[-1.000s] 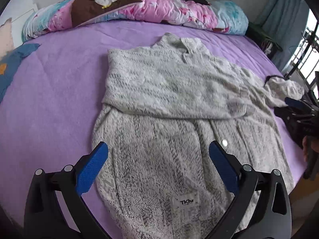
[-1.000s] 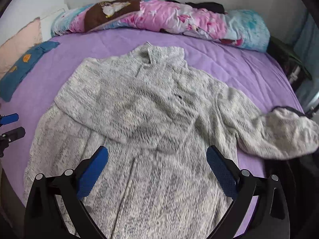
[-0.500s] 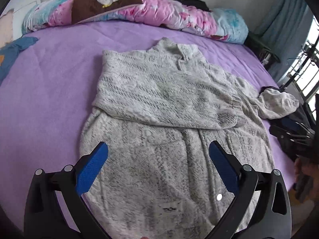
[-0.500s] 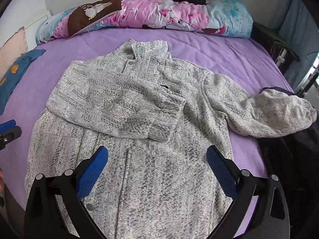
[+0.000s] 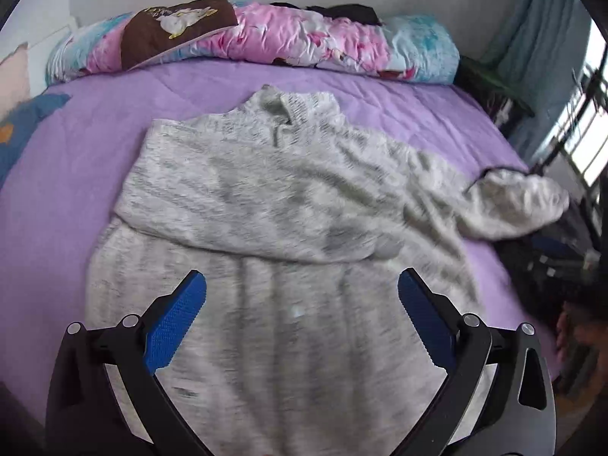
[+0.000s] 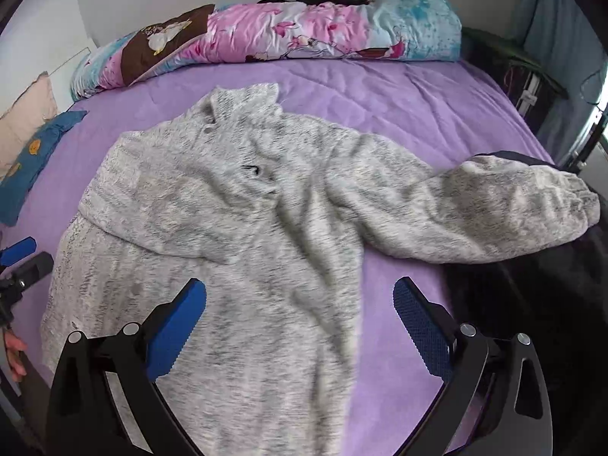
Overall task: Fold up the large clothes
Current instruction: 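Move the right tool to the other sleeve cuff and close on it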
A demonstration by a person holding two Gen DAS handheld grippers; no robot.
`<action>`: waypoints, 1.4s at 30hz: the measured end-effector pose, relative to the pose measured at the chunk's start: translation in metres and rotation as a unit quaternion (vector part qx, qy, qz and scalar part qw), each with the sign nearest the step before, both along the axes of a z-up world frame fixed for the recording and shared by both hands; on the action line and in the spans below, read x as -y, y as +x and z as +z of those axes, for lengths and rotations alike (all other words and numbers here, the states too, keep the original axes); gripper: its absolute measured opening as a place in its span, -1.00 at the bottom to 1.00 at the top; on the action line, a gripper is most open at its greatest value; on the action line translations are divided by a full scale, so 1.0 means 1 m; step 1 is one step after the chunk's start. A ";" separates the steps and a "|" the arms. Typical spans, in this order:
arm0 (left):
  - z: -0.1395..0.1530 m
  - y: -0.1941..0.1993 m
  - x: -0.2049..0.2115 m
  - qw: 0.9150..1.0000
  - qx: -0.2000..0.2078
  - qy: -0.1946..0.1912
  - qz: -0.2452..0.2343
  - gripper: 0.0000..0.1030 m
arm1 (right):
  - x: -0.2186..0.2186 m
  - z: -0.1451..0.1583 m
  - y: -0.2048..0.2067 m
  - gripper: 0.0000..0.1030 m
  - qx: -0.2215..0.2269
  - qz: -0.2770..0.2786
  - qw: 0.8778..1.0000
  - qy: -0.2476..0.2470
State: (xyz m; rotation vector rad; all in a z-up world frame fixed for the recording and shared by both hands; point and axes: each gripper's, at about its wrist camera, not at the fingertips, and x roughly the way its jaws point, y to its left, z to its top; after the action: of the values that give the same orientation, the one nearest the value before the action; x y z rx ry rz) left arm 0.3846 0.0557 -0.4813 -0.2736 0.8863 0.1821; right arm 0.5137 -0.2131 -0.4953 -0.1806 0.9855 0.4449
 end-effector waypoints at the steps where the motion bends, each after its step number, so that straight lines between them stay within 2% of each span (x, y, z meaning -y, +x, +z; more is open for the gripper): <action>1: 0.001 0.005 0.006 1.000 0.003 0.000 0.007 0.88 | 0.007 0.002 0.004 0.88 -0.003 -0.001 1.000 0.005; 7: -0.004 0.047 0.050 1.000 -0.007 0.007 0.013 0.88 | 0.051 0.005 0.029 0.88 0.009 -0.008 1.000 0.000; 14: -0.014 0.092 0.090 1.000 -0.014 0.010 -0.009 0.88 | 0.111 0.006 0.058 0.88 -0.002 -0.065 0.998 -0.012; 17: -0.020 0.115 0.108 0.999 -0.006 -0.008 -0.032 0.88 | 0.136 0.007 0.069 0.88 0.008 -0.087 0.996 -0.015; 20: -0.026 0.136 0.125 0.998 -0.008 -0.005 -0.055 0.88 | 0.154 0.008 0.080 0.88 0.012 -0.104 0.994 -0.021; 24: -0.037 0.165 0.137 0.996 0.000 -0.036 -0.082 0.88 | 0.175 0.018 0.097 0.88 0.029 -0.123 0.992 -0.022; 29: -0.056 0.193 0.141 0.990 0.002 -0.097 -0.104 0.88 | 0.183 0.034 0.115 0.88 0.054 -0.122 0.991 -0.025; 33: -0.068 0.217 0.143 0.983 0.009 -0.128 -0.128 0.88 | 0.191 0.046 0.134 0.88 0.066 -0.120 0.990 -0.023; 35: -0.075 0.226 0.145 0.977 0.009 -0.149 -0.149 0.88 | 0.198 0.049 0.143 0.88 0.069 -0.127 0.989 -0.025; 38: -0.086 0.242 0.154 0.973 0.007 -0.147 -0.179 0.88 | 0.211 0.054 0.160 0.88 0.072 -0.139 0.987 -0.031; 42: -0.101 0.254 0.158 0.974 -0.003 -0.145 -0.176 0.88 | 0.232 0.058 0.184 0.88 0.068 -0.152 0.985 -0.037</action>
State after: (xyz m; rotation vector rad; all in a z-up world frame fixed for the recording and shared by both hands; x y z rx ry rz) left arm 0.6385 -0.1019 -0.5822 -0.3821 0.9525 -0.2787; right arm 0.6978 -0.4449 -0.4378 -0.1224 0.8771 0.1144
